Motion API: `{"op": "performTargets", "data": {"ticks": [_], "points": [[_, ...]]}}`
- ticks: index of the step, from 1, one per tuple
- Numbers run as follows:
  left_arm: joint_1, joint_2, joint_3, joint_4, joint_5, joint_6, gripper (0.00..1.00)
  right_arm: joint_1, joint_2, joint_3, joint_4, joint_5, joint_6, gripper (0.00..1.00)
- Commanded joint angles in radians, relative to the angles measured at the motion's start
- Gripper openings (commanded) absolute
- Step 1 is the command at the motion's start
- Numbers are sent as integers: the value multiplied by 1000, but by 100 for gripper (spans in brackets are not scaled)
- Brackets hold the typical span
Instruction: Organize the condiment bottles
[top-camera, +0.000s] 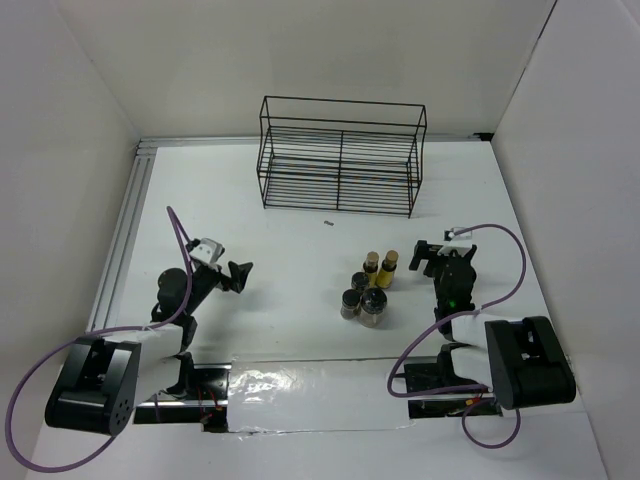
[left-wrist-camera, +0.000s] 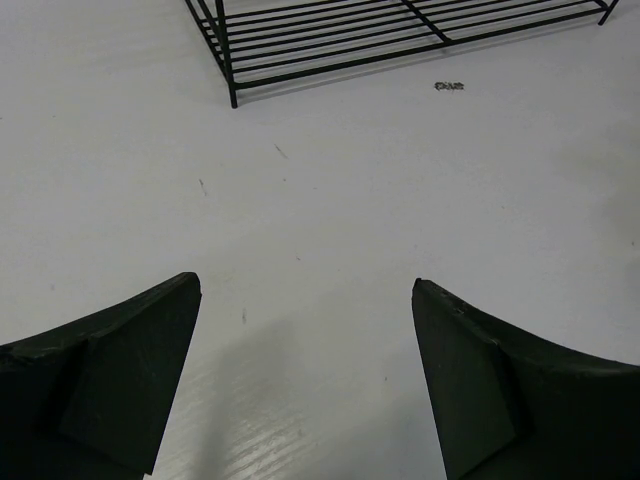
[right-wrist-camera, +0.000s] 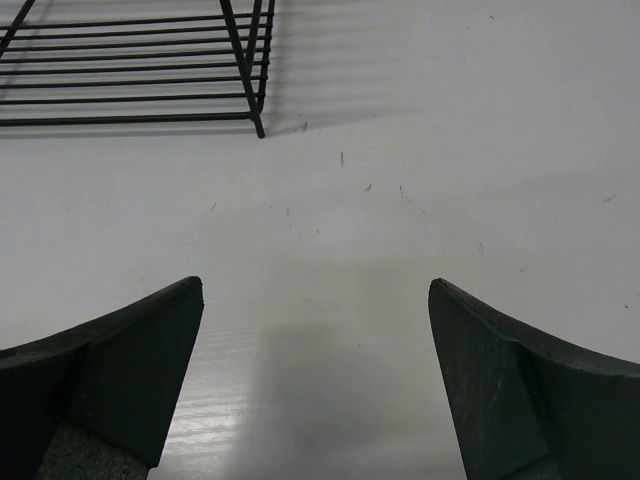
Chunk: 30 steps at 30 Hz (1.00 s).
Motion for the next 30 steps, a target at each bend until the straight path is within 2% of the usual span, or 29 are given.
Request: {"op": "performTargets", "data": {"ticks": [1,3,4,5,6,7,8,9,10,11,13,14,15,16,18,19,20,22,23,24,25,27,28,29,30], "points": [[0,-3,-43,62,43,48,99,-10,6,-3,44,-7,-10,100],[0,-26,-16,15,148,89,99,-10,-29,-7,29,-4,3,100],[0,-93,0,-51,168,91,99,-6,-60,25,-61,115,35,100],[2,-133,68,-143,206,135,99,-4,-98,160,-223,213,82,100],[3,-196,115,-329,237,148,99,-7,-132,227,-440,322,152,100],[2,-210,150,-384,283,189,99,-7,-146,279,-514,441,150,100],[0,-219,213,-428,361,253,99,-12,-166,356,-578,438,112,100],[-3,-227,239,-484,369,263,99,-15,-218,385,-593,397,2,100],[-6,-229,265,-502,362,257,99,-16,-249,445,-608,258,-64,100],[-11,-230,315,-521,299,220,99,-18,-273,482,-675,178,-141,100],[-27,-215,421,-600,227,174,99,-19,-307,642,-852,-27,-209,100],[-35,-206,463,-643,174,171,99,-19,-301,698,-907,-69,-236,100],[-49,-181,506,-726,149,163,99,-19,-280,809,-972,-91,-227,100],[-54,-169,582,-763,121,149,99,-19,-269,857,-1047,-100,-205,100],[-64,-150,636,-812,86,152,99,-22,-222,946,-1128,-85,-82,100],[-77,-150,655,-823,87,184,99,-22,-206,1020,-1215,-107,-68,89],[-86,-160,660,-825,96,207,99,-22,-186,1054,-1261,-221,-92,69],[-113,-163,675,-831,95,249,99,-22,-120,1167,-1415,-309,-91,15],[-123,-166,681,-840,84,255,99,-19,-94,1200,-1465,-314,-56,12],[-129,-163,690,-848,70,254,99,-18,-58,1223,-1511,-318,14,17],[-138,-166,704,-864,51,244,99,-15,-47,1243,-1572,-324,29,43],[-146,-170,721,-880,50,238,99,25,-53,1210,-1602,-291,70,72],[-147,-170,724,-887,53,229,99,45,-63,1191,-1623,-248,119,93],[-152,-173,726,-901,55,227,99,89,-86,1174,-1634,-208,142,98],[-158,-172,727,-904,60,227,99,109,-95,1144,-1645,-164,154,98]]}}
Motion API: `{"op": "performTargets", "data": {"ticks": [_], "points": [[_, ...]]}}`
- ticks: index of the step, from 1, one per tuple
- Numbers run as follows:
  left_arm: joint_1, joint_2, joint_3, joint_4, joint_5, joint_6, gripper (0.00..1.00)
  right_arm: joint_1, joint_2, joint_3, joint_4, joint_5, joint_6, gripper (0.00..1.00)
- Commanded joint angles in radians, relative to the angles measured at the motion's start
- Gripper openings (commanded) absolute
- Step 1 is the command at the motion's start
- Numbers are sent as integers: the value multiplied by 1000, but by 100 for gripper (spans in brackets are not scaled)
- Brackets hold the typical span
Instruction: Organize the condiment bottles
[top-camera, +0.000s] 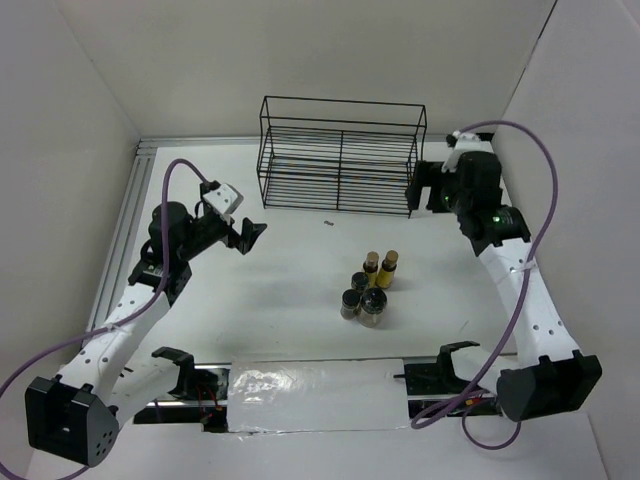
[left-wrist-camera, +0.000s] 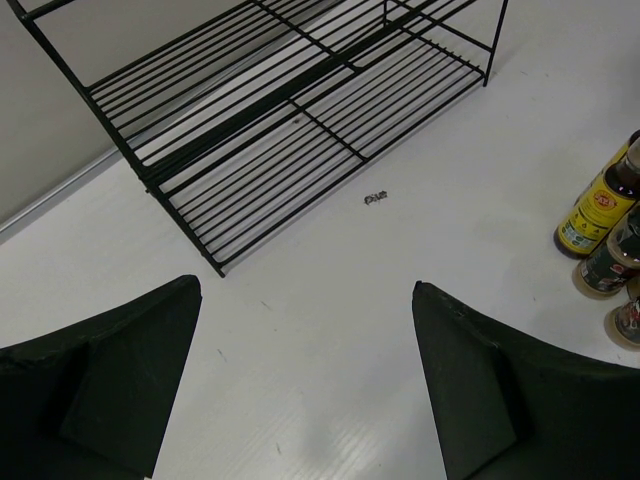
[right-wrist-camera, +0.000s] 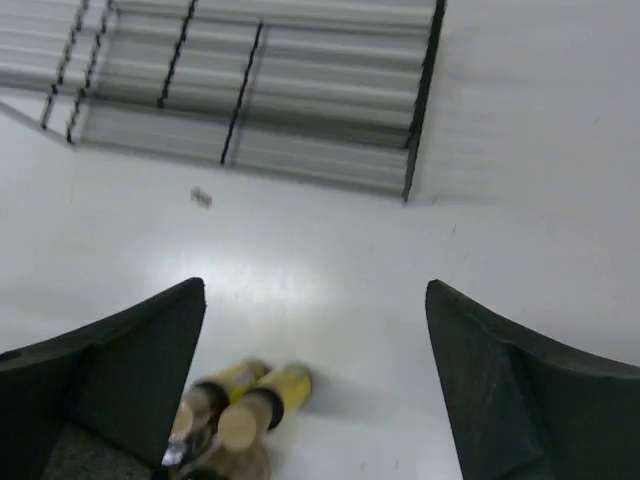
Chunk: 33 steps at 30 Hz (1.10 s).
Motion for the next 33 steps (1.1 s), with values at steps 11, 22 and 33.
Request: {"op": "performTargets", "data": {"ticks": [11,22,33], "points": [[-20,-6,33,-29,-41,9,99,274,-74,-152,-268,133,202,61],[-22,-9,24,-45,-35,30,99,348,-42,-241,-243,194,312,56],[-22,-10,11,-42,-32,45,99,375,-42,-302,-179,220,351,57]]}}
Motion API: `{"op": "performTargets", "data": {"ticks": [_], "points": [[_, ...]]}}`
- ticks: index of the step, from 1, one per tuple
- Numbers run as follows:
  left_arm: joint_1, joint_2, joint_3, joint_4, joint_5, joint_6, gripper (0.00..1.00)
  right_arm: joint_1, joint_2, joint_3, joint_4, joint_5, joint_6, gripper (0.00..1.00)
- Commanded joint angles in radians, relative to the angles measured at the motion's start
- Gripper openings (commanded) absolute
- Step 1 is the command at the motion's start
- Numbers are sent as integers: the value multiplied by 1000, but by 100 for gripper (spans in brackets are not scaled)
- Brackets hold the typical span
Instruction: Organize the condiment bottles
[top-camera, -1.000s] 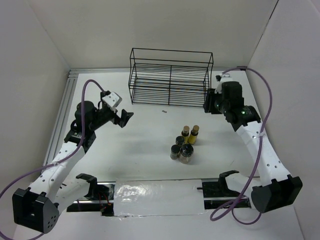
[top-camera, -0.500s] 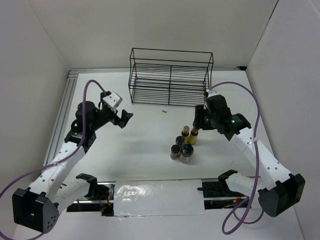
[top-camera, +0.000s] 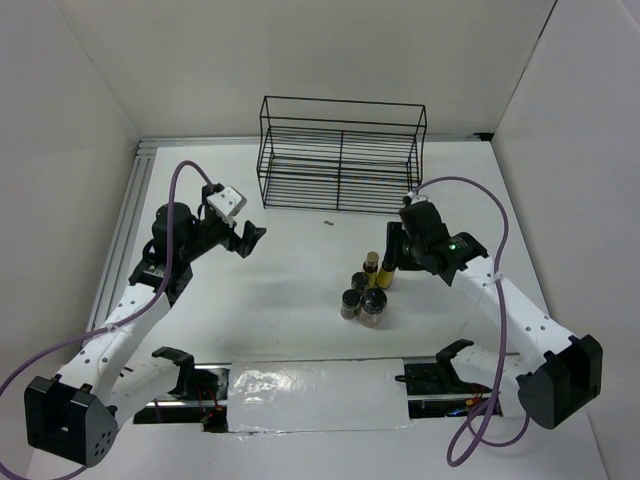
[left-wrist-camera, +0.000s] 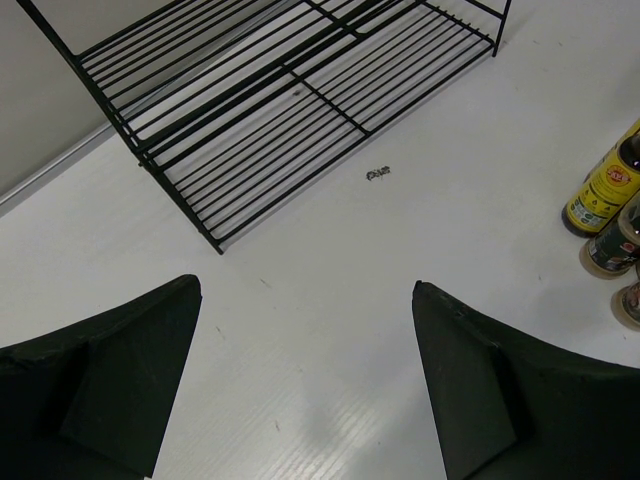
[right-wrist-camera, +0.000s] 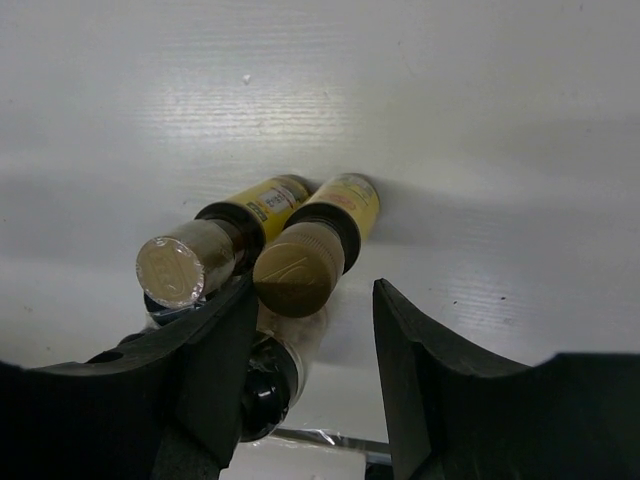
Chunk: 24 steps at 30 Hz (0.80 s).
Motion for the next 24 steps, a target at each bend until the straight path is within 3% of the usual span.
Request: {"op": "performTargets", "data": {"ticks": [1,13,17,20,21,24], "points": [[-3,-12,7,26,-2,29,99,21,1,-20,37,32,35,57],[-5,-2,-4,34,-7,43,99,47,32,-47,136,79,36,54],[-5,-2,-7,31,-14,46,99,52,47,-47,158,91,21,49],[-3,-2,-10,29,-14,47,99,52,48,-40,168,105,13,40],[-3,-2,-10,29,-16,47,99,53,47,-35,168,111,10,30],[-2,-4,-13,28,-16,47,99,56,42,-6,159,140,-10,12]]}}
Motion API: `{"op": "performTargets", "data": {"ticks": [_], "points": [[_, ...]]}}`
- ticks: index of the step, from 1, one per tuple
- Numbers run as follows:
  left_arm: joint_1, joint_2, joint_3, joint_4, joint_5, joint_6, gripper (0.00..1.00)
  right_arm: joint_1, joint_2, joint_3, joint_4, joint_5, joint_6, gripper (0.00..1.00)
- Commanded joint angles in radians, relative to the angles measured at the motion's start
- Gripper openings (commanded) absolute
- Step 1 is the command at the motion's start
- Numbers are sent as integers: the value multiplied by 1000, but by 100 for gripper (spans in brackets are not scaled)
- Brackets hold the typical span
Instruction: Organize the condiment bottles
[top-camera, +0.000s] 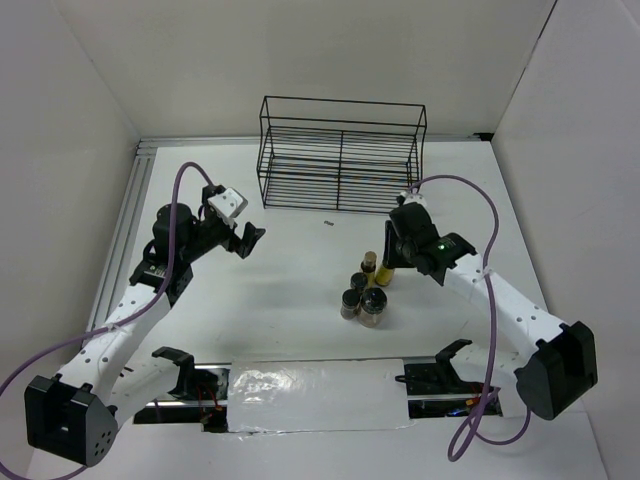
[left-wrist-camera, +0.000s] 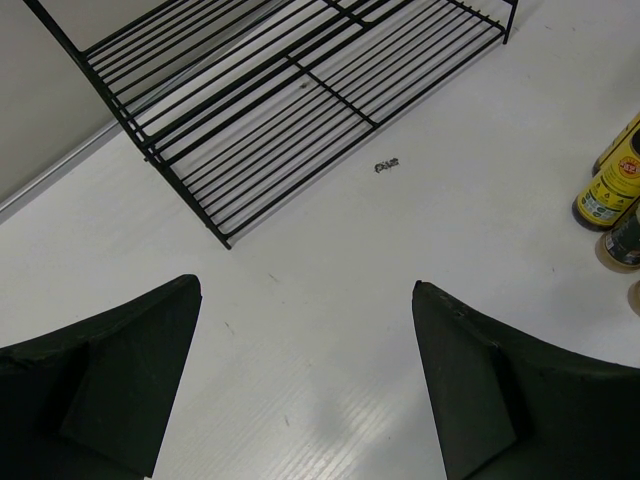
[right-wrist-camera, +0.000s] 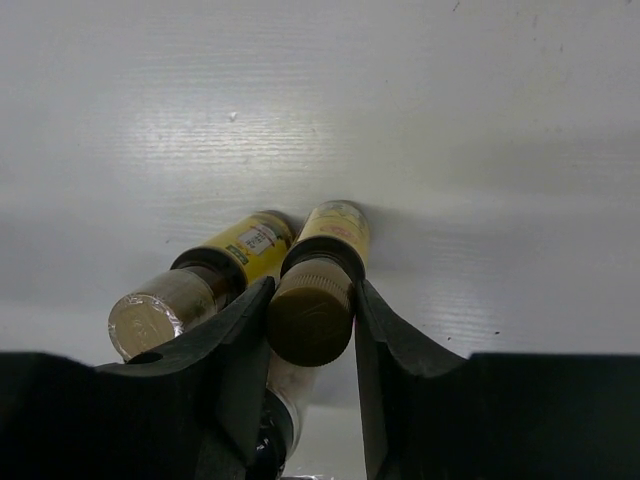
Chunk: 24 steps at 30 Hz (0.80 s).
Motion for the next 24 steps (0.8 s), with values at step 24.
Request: {"op": "performTargets", "data": {"ticks": [24], "points": [[10,-19,-6,4,-14,23,99,-107,510,1111,-112,93,-417,0]]}}
